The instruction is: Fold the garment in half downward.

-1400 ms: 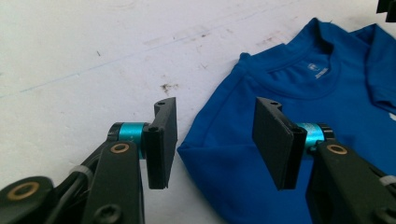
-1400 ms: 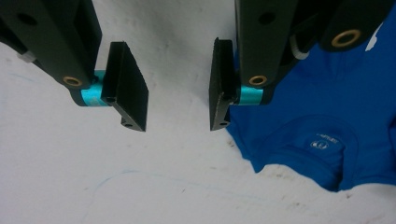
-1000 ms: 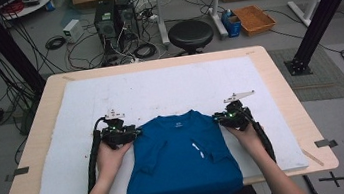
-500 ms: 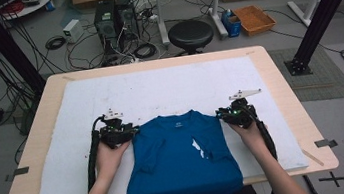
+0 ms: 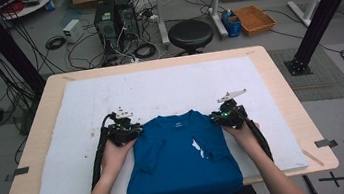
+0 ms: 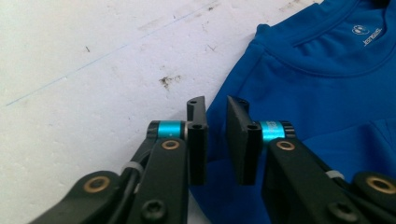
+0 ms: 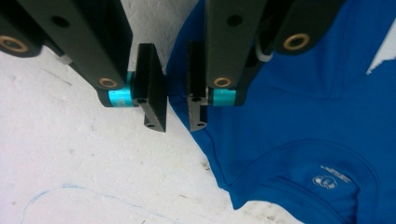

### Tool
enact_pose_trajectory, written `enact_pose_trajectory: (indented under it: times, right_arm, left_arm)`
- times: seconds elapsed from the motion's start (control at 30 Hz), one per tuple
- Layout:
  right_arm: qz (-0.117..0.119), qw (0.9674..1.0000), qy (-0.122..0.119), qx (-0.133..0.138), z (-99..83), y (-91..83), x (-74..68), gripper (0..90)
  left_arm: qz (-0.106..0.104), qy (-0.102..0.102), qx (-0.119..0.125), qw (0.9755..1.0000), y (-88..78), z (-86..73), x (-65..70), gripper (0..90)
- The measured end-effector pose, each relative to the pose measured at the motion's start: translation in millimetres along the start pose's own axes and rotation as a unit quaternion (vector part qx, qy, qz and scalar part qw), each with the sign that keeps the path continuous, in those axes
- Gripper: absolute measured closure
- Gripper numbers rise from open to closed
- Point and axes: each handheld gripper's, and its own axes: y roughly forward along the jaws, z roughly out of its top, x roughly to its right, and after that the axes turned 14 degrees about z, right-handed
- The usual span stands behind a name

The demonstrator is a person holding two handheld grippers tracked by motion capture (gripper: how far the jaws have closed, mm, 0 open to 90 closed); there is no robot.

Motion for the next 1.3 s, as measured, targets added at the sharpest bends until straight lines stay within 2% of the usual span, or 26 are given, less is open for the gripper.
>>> enact_pose_trajectory:
  times: [0.07,0.17,0.3,0.37,0.43,0.53,0.67,0.77,0.83,0.9,0.97,1.03,1.1,1.13,1.2,1.27,1.3]
  right_arm:
    - [-0.005,0.9999,-0.015,-0.002,0.5,0.4,-2.2,86.2]
    - [-0.009,0.9999,-0.012,0.005,1.9,-0.6,-0.2,87.0]
    - [-0.006,0.9998,-0.002,0.017,6.5,-2.7,6.9,87.1]
    - [0.000,0.9996,0.002,0.029,10.1,-3.9,11.6,87.2]
    - [-0.001,0.9997,0.001,0.023,14.1,-3.2,15.9,87.2]
    - [-0.005,0.9995,-0.007,0.029,22.8,-2.8,22.0,87.2]
    - [-0.005,0.9996,-0.010,0.026,33.7,-0.1,31.9,87.2]
    - [-0.003,0.9993,-0.009,0.035,36.9,2.6,37.4,87.2]
    - [-0.002,0.9997,-0.005,0.024,36.6,6.4,41.4,86.9]
    - [0.000,0.9997,0.000,0.025,35.9,7.5,42.8,85.5]
    - [-0.001,0.9994,0.006,0.035,36.3,6.6,42.6,82.3]
    - [-0.008,0.9988,0.010,0.048,39.2,4.7,41.3,79.9]
    - [-0.009,0.9983,0.023,0.053,43.9,5.0,40.1,73.3]
    - [-0.009,0.9982,0.027,0.052,45.8,5.4,39.3,73.3]
    - [-0.003,0.9985,0.026,0.048,50.6,8.9,35.6,71.1]
    - [-0.003,0.9991,0.027,0.032,53.1,16.2,32.2,68.6]
    - [0.000,0.9992,0.032,0.025,53.3,20.5,31.3,67.5]
  left_arm:
    - [-0.001,0.005,0.003,1.0000,0.4,0.4,2.0,86.2]
    - [0.000,0.000,0.004,1.0000,2.2,2.0,0.5,87.1]
    - [0.007,-0.011,0.015,0.9998,6.8,4.4,-5.5,87.4]
    - [0.008,-0.016,0.012,0.9998,10.1,7.2,-8.8,87.5]
    - [0.011,-0.021,0.017,0.9996,13.1,10.4,-11.1,87.5]
    - [0.016,-0.021,0.018,0.9995,17.7,17.7,-14.9,87.4]
    - [0.024,-0.033,0.020,0.9990,24.2,25.7,-19.1,87.4]
    - [0.023,-0.030,0.018,0.9991,27.0,29.7,-21.8,87.4]
    - [0.024,-0.028,0.022,0.9991,27.6,29.7,-21.7,87.2]
    - [0.029,-0.028,0.021,0.9990,28.2,29.5,-21.9,83.2]
    - [0.024,-0.037,0.029,0.9986,29.0,29.5,-23.2,73.0]
    - [0.017,-0.040,0.037,0.9984,30.3,30.4,-23.8,68.3]
    - [0.007,-0.038,0.017,0.9991,34.1,35.1,-22.9,65.7]
    - [0.001,-0.034,0.007,0.9994,36.6,39.0,-21.1,63.7]
    - [-0.002,-0.021,0.001,0.9998,38.9,44.3,-17.8,63.4]
    - [0.000,-0.011,0.009,0.9999,41.2,45.7,-13.8,63.5]
    - [0.000,-0.010,0.004,0.9999,43.2,45.6,-12.3,63.7]
